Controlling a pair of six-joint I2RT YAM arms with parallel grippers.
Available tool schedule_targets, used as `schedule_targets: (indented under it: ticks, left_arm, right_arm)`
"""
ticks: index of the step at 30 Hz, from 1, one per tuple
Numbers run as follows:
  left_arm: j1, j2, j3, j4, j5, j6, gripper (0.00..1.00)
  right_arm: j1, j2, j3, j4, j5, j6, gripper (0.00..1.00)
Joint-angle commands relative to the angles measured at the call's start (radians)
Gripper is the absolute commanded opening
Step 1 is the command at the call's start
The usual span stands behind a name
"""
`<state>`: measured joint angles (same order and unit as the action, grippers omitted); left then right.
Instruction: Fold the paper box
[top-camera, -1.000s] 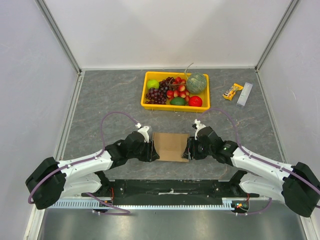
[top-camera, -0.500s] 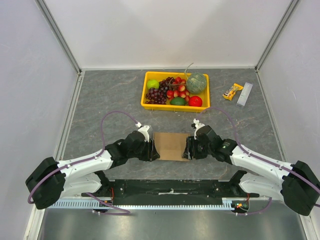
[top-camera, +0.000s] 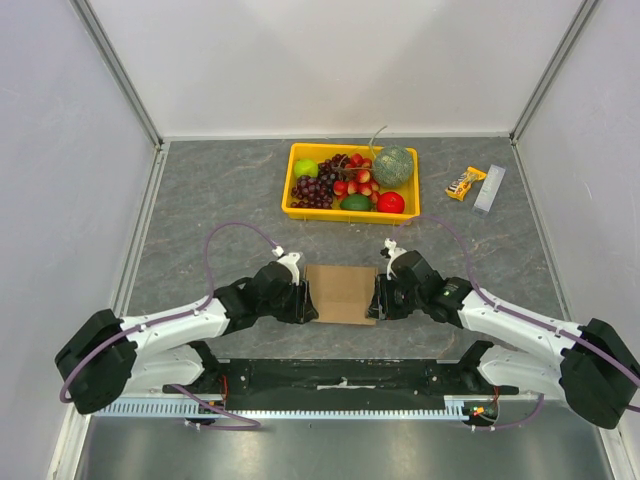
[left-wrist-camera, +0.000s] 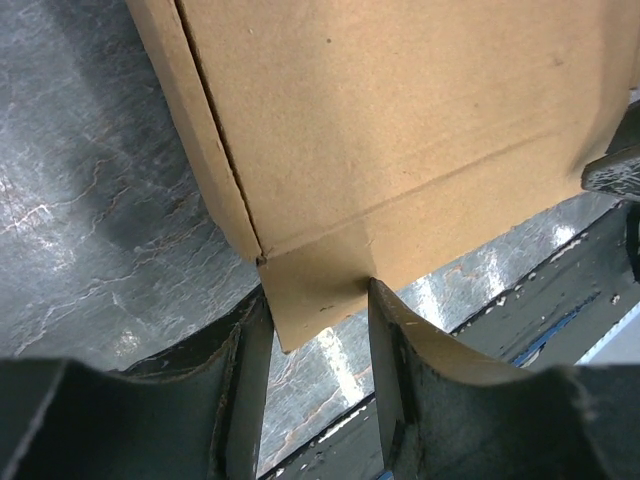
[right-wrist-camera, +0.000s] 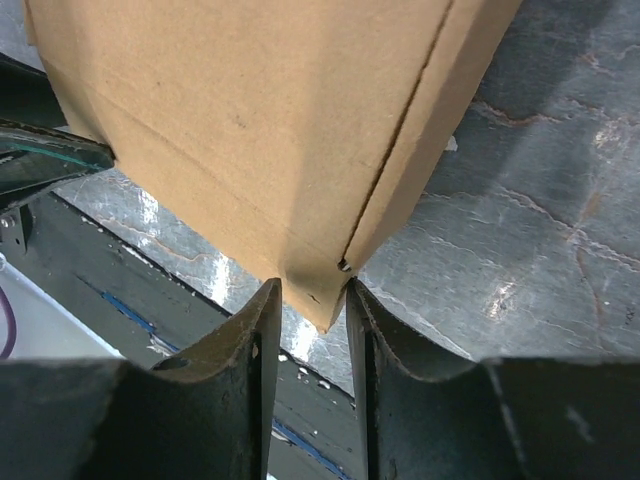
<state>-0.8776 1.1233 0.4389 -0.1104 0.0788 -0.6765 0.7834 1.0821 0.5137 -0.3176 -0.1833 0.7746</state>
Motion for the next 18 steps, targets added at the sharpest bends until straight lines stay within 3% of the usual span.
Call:
schedule_targets:
  ticks: [1, 6, 18]
  left_arm:
    - [-0.008, 0.012, 0.04, 0.018, -0.001, 0.012, 0.48]
    - [-0.006, 0.012, 0.037, 0.018, -0.004, 0.012, 0.48]
    - [-0.006, -0.031, 0.038, -0.02, -0.054, 0.014, 0.5]
  right_arm:
    - [0.005, 0.004, 0.003, 0.097, -0.051, 0.035, 0.38]
    - [0.005, 0.013, 0.003, 0.097, -0.041, 0.031, 0.39]
    - [0.001, -0.028, 0.107, -0.101, 0.168, -0.078, 0.59]
